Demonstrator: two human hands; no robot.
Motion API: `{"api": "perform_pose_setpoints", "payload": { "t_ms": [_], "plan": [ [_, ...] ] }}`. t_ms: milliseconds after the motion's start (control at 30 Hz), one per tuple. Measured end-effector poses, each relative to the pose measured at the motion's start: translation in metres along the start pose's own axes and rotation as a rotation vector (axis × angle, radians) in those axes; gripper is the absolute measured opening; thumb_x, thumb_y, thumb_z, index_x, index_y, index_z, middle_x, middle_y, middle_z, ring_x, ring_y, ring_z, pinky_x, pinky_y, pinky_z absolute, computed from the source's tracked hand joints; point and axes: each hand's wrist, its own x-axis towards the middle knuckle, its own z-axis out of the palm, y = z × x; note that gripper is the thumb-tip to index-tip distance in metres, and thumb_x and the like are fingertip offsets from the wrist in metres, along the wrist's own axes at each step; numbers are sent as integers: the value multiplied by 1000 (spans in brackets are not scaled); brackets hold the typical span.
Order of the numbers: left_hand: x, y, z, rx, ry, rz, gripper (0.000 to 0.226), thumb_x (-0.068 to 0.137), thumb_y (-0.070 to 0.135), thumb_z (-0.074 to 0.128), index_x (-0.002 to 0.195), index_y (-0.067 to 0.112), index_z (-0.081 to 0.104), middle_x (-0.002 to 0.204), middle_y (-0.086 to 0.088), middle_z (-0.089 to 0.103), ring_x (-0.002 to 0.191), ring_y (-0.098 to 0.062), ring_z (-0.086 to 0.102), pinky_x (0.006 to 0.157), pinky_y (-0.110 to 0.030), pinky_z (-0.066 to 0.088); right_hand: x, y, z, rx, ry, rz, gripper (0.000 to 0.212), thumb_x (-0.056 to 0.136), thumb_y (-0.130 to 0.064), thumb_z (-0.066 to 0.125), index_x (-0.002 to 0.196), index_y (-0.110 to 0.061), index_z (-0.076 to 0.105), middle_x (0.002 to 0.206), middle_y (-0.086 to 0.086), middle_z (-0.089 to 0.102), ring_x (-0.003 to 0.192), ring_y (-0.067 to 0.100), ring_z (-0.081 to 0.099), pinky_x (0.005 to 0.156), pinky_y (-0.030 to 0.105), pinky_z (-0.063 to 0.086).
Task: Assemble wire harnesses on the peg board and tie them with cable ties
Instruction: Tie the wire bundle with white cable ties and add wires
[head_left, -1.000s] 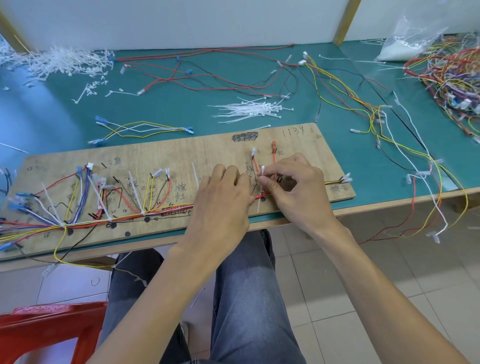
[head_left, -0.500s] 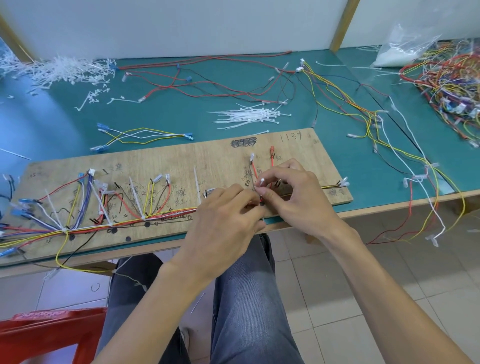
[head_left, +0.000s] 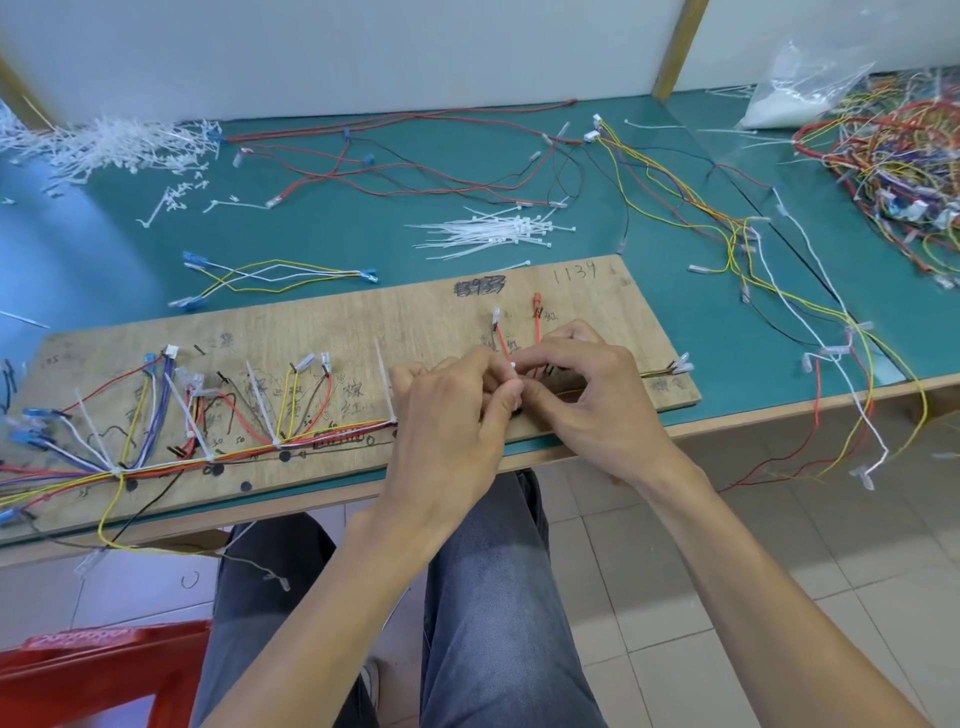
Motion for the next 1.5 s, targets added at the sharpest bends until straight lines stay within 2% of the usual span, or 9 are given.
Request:
{"api": "perform_pose_setpoints", "payload": {
  "t_ms": [100, 233, 767, 900, 1000, 1200, 1267, 1400, 1500],
  "plan": [
    [-1, 1, 2, -183, -3, -68, 40, 98, 19, 72, 96, 34, 34, 81, 22, 74, 82, -1, 70, 95, -52, 48, 0, 2, 1, 21, 8, 11, 17, 89, -17, 83, 105, -23, 82, 98, 2, 68, 95, 13, 67, 82, 24, 56],
    [-2, 3, 3, -195, 70, -71, 55, 97, 15, 73, 90, 35, 22, 79, 19, 74, 81, -9, 70, 87, -59, 51, 1, 4, 0, 47, 14, -4, 17, 89, -21, 84, 105, -21, 83, 93, -3, 71, 98, 14, 65, 81, 24, 55],
    [1, 5, 2, -225, 52, -171, 50, 98, 19, 71, 87, 35, 25, 78, 17, 74, 92, -26, 68, 90, -54, 52, 0, 7, 0, -29, 9, -156, 9, 92, -13, 82, 99, -18, 84, 90, -12, 77, 95, 23, 61, 83, 37, 51],
    [4, 4, 0, -239, 57, -212, 40, 98, 18, 73, 90, 25, 35, 74, 13, 74, 79, -12, 69, 73, -32, 56, -2, 8, -1, -52, -3, -215, 15, 91, -20, 84, 104, -13, 83, 95, -7, 78, 96, 25, 61, 85, 40, 50],
    [9, 6, -4, -207, 41, -237, 28, 95, 21, 77, 97, 21, 49, 70, 14, 74, 63, 5, 64, 61, -10, 43, -3, 9, 0, -89, 14, -251, 22, 88, -26, 87, 104, -12, 83, 95, -7, 77, 98, 26, 59, 85, 39, 50],
    [21, 7, -17, -56, -93, -203, 1, 93, 27, 79, 93, 26, 79, 74, 14, 75, 74, 4, 68, 67, -8, 46, -2, 14, 5, -94, 47, -287, 13, 90, -24, 86, 100, -16, 84, 90, -10, 76, 94, 24, 57, 82, 36, 50],
    [24, 6, -19, -8, -124, -188, 4, 93, 29, 78, 90, 30, 81, 77, 14, 76, 76, 2, 69, 72, -16, 52, -2, 15, 5, -91, 47, -283, 13, 91, -25, 85, 101, -17, 84, 91, -11, 76, 94, 24, 58, 82, 36, 50],
    [31, 1, -23, -43, -174, -167, 10, 93, 28, 78, 84, 32, 80, 74, 19, 75, 76, 6, 69, 65, -5, 44, -2, 16, 5, -78, 50, -280, 13, 91, -26, 84, 101, -17, 85, 93, -10, 77, 94, 26, 59, 83, 37, 51],
    [36, -1, -25, -46, -183, -186, 11, 92, 30, 78, 82, 33, 80, 74, 18, 74, 72, -1, 67, 64, -13, 46, -1, 15, 5, -76, 56, -279, 12, 91, -25, 85, 100, -17, 85, 93, -10, 78, 94, 25, 59, 82, 38, 51]
  ]
}}
